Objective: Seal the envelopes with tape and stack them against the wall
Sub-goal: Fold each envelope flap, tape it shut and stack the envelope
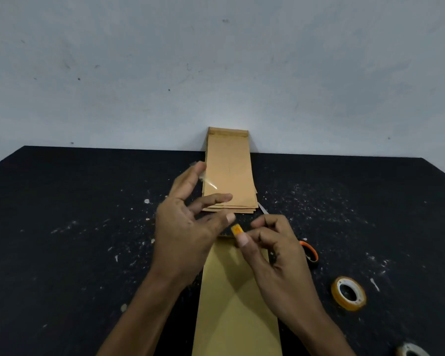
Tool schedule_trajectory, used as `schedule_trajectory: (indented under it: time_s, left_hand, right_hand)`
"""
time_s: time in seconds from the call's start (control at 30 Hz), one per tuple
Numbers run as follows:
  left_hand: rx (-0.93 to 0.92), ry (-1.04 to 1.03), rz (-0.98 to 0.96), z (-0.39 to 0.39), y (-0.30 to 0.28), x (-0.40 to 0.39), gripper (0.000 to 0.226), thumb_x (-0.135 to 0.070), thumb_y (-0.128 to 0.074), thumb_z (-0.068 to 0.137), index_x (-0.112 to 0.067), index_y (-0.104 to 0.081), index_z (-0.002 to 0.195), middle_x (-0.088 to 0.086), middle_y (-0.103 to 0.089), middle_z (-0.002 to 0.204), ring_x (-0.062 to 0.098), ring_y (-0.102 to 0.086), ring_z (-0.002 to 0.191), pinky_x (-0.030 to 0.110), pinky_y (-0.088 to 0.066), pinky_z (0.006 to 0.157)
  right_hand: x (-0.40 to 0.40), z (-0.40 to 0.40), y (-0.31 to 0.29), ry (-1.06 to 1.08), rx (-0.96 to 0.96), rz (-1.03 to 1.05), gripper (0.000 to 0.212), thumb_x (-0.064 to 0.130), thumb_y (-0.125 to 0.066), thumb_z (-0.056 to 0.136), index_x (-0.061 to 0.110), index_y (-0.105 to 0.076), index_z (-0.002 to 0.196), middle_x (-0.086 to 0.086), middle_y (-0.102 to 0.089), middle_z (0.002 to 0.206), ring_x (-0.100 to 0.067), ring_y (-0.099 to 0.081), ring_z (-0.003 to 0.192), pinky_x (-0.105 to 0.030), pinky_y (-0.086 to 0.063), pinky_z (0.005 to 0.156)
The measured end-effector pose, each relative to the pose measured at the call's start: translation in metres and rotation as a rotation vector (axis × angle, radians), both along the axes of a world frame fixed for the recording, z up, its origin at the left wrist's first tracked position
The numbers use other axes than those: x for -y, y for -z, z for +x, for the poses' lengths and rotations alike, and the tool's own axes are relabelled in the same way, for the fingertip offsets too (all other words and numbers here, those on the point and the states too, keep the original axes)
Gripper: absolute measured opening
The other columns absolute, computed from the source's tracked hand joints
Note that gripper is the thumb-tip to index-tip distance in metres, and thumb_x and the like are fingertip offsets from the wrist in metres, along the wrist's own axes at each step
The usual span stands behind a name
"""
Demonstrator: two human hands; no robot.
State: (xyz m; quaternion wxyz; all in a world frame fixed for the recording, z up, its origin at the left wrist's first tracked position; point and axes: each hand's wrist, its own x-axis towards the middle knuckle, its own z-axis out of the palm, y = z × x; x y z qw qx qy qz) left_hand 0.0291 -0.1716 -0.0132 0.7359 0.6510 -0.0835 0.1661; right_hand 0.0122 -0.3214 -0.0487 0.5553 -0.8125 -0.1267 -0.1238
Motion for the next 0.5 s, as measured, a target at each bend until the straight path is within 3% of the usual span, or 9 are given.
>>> schedule_trajectory:
  time_s: [0.17,0.27,0.37,0.43,0.5]
  left_hand:
    - [-0.003,0.051,0.009,0.0,0.0,0.006,0.098,0.023,-0.076,0.067,-0.022,-0.039,0.146,-0.02,-0.04,0.146,0.017,-0.069,0.105,0.033,-0.061,0.072]
    - [-0.022,0.096,0.034,0.0,-0.001,0.007,0.098,0.023,-0.077,0.067,-0.02,-0.04,0.147,-0.017,-0.039,0.148,0.017,-0.069,0.103,0.032,-0.061,0.071]
    - [-0.035,0.155,0.084,-0.001,-0.002,0.006,0.097,0.021,-0.077,0.067,-0.027,-0.042,0.144,-0.016,-0.038,0.149,0.015,-0.069,0.102,0.035,-0.062,0.073]
    - [-0.047,0.195,0.125,-0.002,-0.002,0.006,0.098,0.021,-0.077,0.067,-0.026,-0.041,0.146,-0.017,-0.036,0.151,0.015,-0.069,0.102,0.037,-0.062,0.074]
    - [-0.06,0.237,0.164,-0.002,-0.001,0.008,0.099,0.021,-0.076,0.068,-0.023,-0.039,0.149,-0.019,-0.034,0.152,0.014,-0.069,0.103,0.039,-0.063,0.073]
  right_hand:
    - [0.008,-0.005,-0.009,-0.071,-0.041,0.06,0.038,0.054,-0.057,0.093,0.024,-0.074,0.077,0.013,-0.055,0.102,-0.011,-0.058,0.1,-0.016,-0.045,0.073]
    - [0.02,-0.005,-0.016,0.041,-0.028,0.069,0.021,0.037,-0.061,0.091,0.025,-0.074,0.081,0.011,-0.065,0.091,-0.009,-0.063,0.089,-0.018,-0.049,0.069]
    - [0.04,0.0,-0.02,0.336,-0.069,-0.321,0.005,0.027,-0.068,0.091,0.032,-0.07,0.092,0.016,-0.065,0.094,-0.005,-0.064,0.09,-0.026,-0.054,0.078]
    - [0.046,0.0,-0.025,0.404,-0.214,-0.634,0.005,0.031,-0.067,0.092,0.033,-0.066,0.097,0.013,-0.061,0.101,-0.011,-0.061,0.094,-0.037,-0.055,0.081]
    - [0.046,0.001,-0.029,0.393,-0.34,-0.76,0.01,0.036,-0.067,0.092,0.031,-0.064,0.099,0.009,-0.06,0.102,-0.015,-0.06,0.094,-0.039,-0.054,0.079]
